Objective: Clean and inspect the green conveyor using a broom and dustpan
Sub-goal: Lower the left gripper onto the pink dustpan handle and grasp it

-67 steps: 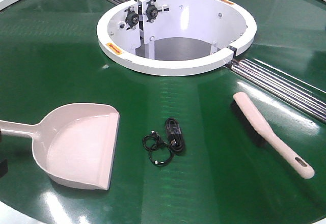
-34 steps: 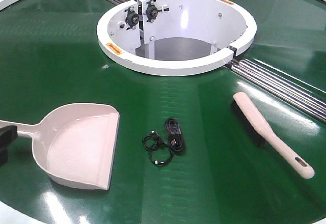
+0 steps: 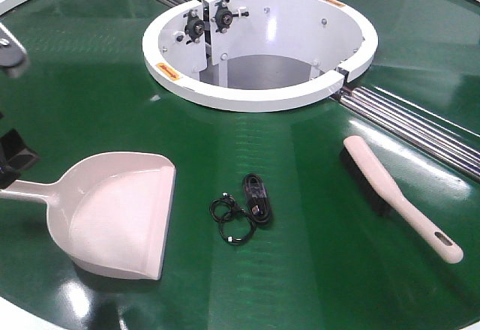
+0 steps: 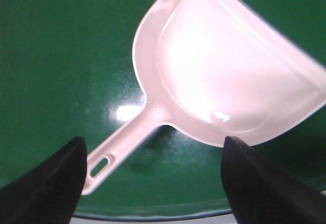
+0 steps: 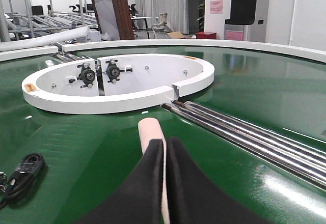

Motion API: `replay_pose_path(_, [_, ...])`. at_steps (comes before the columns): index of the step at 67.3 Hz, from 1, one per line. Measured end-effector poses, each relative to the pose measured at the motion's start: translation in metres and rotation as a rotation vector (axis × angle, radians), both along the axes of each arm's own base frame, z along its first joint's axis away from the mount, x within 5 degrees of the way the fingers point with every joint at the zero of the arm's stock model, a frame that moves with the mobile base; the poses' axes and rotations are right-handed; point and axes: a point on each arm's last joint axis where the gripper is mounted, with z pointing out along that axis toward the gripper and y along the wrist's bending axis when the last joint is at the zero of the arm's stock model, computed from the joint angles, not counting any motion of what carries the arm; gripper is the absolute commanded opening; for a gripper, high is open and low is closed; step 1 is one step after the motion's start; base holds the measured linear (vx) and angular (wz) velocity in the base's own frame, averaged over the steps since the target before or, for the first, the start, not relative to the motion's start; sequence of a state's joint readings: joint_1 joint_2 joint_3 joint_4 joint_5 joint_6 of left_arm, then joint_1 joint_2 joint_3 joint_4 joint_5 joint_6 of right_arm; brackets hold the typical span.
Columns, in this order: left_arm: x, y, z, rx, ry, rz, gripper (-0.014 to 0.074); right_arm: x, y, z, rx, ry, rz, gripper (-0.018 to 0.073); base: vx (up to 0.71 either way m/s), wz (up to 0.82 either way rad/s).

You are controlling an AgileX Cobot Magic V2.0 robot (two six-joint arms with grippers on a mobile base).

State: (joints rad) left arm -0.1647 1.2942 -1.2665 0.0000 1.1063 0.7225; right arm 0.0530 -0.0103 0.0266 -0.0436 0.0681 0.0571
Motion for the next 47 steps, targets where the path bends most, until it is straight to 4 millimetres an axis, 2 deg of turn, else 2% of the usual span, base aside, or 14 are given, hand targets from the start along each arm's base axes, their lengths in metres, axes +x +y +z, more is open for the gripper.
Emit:
replay_pose_path(9, [0.016, -0.002, -0.013, 0.073, 0.051, -0.096, 0.0507, 0.000, 0.000, 0.000, 0.000, 0.000, 0.000, -0.0010, 0.00, 0.00])
replay_pose_path(25, [0.033, 0.007, -0.035, 0.286, 0.132, -0.231, 0.0506, 0.000, 0.000, 0.000, 0.000, 0.000, 0.000, -0.0010, 0.00, 0.00])
replay_pose_path(47, [0.056, 0.005, -0.068, 0.346, 0.221, -0.327, 0.0506, 0.000, 0.000, 0.000, 0.000, 0.000, 0.000, -0.0010, 0.00, 0.00])
